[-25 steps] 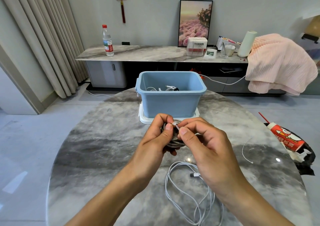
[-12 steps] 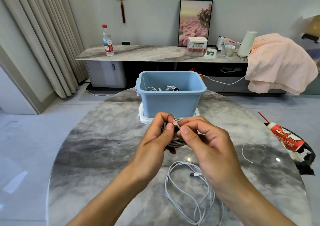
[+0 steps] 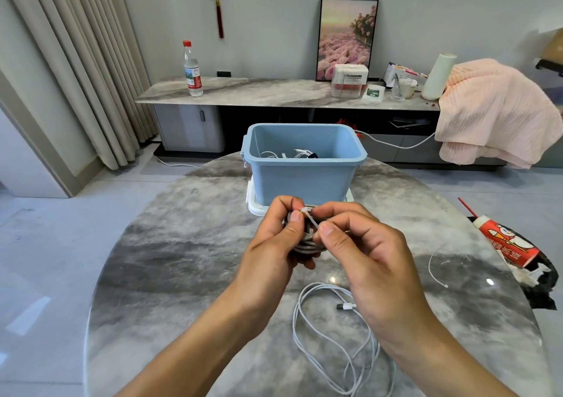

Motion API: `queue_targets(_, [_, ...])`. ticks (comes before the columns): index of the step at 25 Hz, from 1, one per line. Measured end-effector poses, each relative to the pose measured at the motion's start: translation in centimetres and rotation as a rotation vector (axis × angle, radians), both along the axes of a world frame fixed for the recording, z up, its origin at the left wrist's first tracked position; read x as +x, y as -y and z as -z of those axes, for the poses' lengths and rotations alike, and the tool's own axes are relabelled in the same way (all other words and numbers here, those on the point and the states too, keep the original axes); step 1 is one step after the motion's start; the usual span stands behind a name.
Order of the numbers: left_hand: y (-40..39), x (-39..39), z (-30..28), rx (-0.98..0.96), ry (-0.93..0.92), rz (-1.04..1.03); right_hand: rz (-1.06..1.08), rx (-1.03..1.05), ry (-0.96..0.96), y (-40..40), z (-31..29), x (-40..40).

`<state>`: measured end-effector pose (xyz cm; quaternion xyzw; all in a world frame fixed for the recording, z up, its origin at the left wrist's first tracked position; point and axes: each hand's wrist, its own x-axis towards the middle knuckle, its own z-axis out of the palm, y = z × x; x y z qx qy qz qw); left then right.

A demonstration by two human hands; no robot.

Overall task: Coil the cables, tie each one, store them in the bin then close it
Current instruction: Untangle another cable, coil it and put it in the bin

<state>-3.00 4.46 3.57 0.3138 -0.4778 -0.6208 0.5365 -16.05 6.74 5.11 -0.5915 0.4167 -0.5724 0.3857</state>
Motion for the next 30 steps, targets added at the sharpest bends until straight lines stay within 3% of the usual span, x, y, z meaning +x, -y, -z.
queue_targets(23, [-0.3,0.0,-0.2,-0.084,0.13,0.008,0.045,-0.013,0.014,-0.1,-0.1,0.1])
queue_targets(30, [-0.8,-0.6,-1.0,0.135,-0.079,-0.024,0.013,0.007,0.076,-0.4,-0.3,0.5])
